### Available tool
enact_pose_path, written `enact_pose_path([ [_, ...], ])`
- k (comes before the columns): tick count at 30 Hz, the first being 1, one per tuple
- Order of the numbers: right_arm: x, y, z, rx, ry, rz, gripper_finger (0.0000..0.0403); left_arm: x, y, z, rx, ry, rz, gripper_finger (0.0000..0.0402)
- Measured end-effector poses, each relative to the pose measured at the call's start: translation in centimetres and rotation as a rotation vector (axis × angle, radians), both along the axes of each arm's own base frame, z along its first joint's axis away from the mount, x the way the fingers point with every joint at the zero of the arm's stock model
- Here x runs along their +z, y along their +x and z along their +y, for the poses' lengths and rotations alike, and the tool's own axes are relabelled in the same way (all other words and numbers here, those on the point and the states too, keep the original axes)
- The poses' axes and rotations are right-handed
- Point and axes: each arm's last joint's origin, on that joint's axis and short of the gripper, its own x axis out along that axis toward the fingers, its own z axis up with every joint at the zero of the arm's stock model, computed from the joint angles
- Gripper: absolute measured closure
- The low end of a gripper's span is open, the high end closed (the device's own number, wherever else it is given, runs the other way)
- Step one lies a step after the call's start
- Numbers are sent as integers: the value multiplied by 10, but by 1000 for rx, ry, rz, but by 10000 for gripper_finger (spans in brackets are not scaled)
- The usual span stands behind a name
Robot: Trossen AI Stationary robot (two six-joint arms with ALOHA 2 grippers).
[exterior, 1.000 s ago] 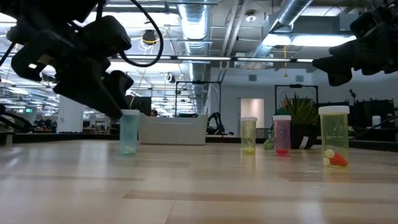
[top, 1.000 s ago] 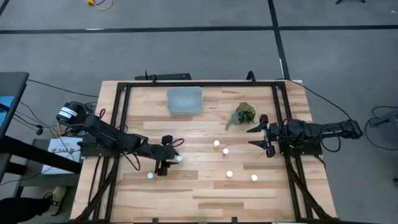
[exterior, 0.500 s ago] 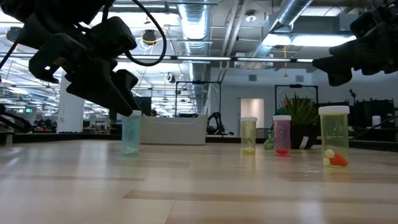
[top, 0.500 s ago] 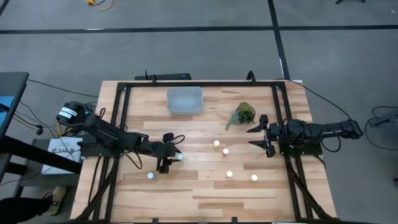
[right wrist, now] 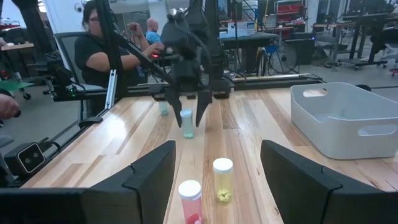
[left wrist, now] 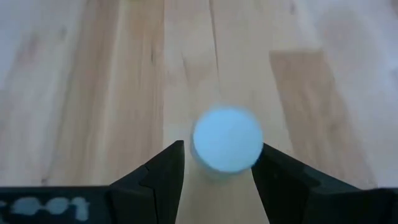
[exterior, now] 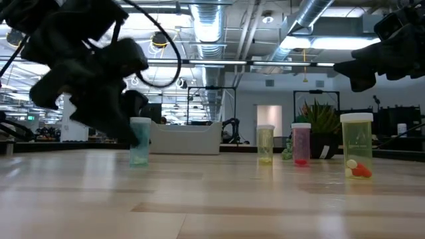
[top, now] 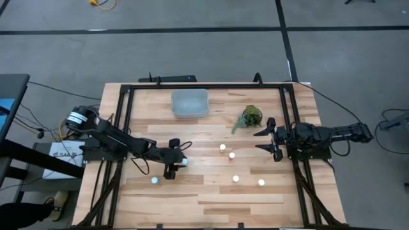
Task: Pick and place pill bottles into a basket
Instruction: Put the right green pill bottle into the gray container
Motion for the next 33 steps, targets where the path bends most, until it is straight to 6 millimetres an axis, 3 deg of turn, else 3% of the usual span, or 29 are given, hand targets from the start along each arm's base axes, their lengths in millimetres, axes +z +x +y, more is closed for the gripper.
enact_pose_path([
  [7,0,0,0,0,0,0,172,3,8,-3,-20,3,-32,231],
  [22,0,0,0,0,0,0,172,4,5,-1,43,-17,-9,233],
  [33,0,0,0,0,0,0,172,5,6,0,82,-4,-27,302],
])
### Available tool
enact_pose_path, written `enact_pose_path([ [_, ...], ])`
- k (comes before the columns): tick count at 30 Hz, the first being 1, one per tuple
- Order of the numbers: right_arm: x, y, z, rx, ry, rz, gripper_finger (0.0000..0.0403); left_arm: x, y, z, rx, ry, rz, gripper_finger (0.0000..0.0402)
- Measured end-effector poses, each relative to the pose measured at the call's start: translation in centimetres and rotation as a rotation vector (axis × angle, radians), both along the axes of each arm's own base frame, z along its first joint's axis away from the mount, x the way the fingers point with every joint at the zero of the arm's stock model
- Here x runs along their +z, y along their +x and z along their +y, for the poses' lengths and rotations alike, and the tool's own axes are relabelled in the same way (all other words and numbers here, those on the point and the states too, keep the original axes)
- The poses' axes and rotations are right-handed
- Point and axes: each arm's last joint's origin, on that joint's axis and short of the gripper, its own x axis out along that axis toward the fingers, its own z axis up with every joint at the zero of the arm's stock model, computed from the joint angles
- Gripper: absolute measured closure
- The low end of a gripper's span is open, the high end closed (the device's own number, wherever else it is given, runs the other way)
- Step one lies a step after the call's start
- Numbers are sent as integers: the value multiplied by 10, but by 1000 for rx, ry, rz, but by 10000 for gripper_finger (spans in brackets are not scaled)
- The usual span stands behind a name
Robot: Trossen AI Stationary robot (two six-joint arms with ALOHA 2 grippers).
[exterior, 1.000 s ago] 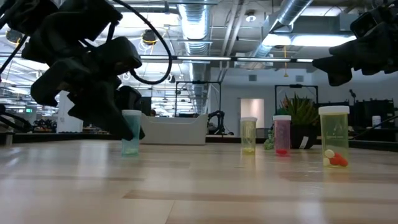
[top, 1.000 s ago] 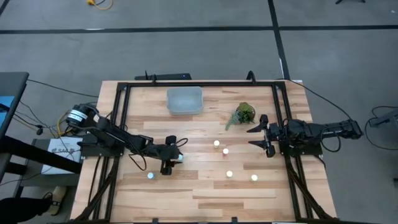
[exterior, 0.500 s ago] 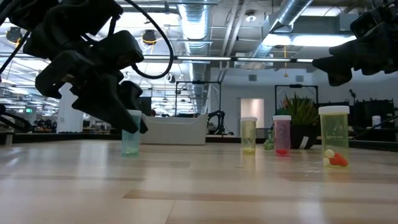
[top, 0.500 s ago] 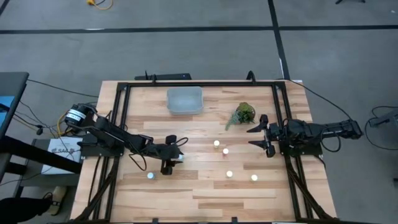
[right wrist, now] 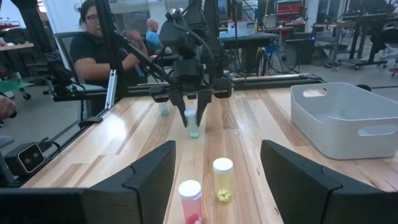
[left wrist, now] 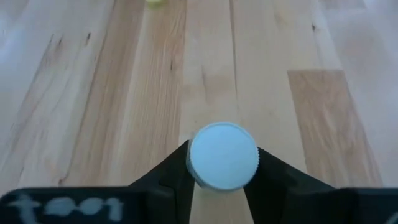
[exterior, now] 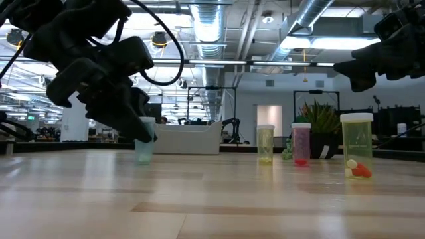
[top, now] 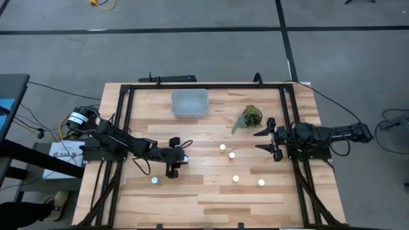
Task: Pick and place pill bottles into a basket
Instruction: Put the right green pill bottle into the gray container
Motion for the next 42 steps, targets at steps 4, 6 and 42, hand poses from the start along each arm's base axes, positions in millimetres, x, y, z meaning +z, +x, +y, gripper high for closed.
enact_pose_path([
  [4,0,0,0,0,0,0,172,4,3,1,42,25,-59,313],
  [6,0,0,0,0,0,0,172,6,5,3,101,75,-95,310],
  [42,0,0,0,0,0,0,172,54,11,197,799,130,-168,304],
])
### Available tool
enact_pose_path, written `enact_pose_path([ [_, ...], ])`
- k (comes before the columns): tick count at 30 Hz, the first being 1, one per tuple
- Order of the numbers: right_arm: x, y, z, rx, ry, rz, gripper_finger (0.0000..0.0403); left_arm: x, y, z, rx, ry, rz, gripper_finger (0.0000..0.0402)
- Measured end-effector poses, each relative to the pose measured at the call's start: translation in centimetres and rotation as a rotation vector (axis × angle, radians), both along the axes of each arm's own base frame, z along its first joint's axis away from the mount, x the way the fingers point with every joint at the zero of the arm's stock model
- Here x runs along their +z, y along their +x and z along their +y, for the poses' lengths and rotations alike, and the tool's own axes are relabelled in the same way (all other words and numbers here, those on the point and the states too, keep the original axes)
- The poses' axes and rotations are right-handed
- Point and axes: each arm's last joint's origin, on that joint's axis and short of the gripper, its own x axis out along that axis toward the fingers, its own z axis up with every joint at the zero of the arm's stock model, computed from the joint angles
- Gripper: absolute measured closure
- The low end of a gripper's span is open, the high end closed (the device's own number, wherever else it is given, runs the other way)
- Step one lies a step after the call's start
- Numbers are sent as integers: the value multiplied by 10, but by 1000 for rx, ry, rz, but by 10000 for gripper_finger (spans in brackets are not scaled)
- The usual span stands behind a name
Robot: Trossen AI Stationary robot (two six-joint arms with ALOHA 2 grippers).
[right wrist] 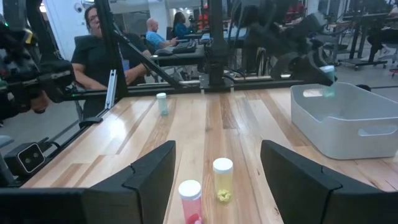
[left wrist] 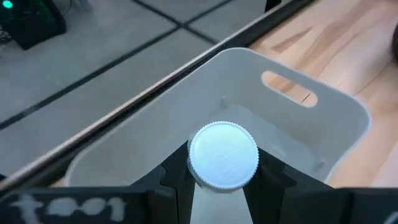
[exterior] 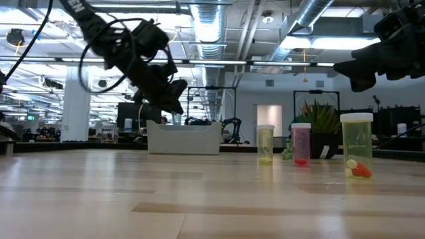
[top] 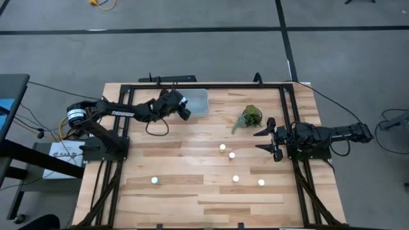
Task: Pick and place pill bottles into a basket
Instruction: Put the right green pill bottle into the gray container
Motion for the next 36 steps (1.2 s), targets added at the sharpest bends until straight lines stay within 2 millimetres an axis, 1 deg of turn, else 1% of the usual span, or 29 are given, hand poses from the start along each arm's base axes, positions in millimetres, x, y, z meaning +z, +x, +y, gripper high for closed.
enact_pose_path([
  [4,0,0,0,0,0,0,172,18,12,5,-12,28,73,303],
  [6,0,0,0,0,0,0,172,19,15,9,-9,27,111,303],
  [9,0,0,0,0,0,0,172,9,13,18,16,-4,161,303],
  [14,0,0,0,0,0,0,172,-7,9,36,40,-92,152,303],
  [22,0,0,0,0,0,0,172,-11,-4,59,112,-200,76,303],
  [36,0,0,0,0,0,0,172,-13,-5,58,146,-237,29,303],
])
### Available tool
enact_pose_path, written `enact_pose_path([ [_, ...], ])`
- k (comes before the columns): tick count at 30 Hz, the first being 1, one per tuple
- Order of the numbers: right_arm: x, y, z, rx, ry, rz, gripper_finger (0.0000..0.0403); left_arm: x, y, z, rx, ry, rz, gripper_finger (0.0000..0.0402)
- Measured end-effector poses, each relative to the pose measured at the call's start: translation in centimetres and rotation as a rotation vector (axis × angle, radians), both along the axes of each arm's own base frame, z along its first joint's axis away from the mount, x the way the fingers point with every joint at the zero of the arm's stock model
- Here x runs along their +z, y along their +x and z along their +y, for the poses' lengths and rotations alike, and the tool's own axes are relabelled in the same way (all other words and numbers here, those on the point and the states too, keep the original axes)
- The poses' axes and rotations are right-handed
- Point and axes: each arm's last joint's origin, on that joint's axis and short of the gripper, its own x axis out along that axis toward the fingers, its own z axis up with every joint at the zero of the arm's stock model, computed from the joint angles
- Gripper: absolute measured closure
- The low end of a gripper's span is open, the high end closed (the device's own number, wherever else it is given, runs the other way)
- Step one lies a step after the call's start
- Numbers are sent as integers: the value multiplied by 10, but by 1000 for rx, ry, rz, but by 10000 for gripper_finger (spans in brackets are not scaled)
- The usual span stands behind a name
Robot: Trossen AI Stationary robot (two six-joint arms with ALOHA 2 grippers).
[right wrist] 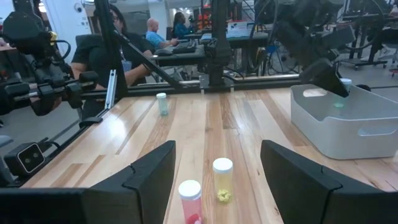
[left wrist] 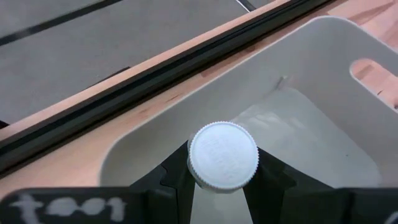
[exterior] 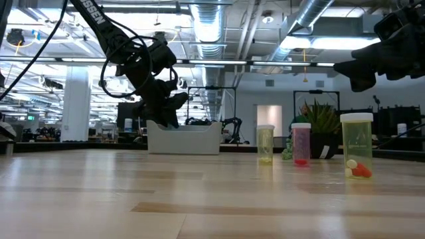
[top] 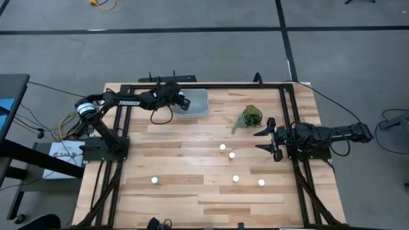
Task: Pick and place pill bottles into a basket
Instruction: Put the right green pill bottle into the gray container
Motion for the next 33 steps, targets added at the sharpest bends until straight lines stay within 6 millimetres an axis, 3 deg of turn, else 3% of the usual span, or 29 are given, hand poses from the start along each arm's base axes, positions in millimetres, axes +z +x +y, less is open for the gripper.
enact_pose_path([
  [11,0,0,0,0,0,0,172,0,6,-8,-70,18,15,285],
  [33,0,0,0,0,0,-1,172,-1,19,-22,-12,66,-5,288],
])
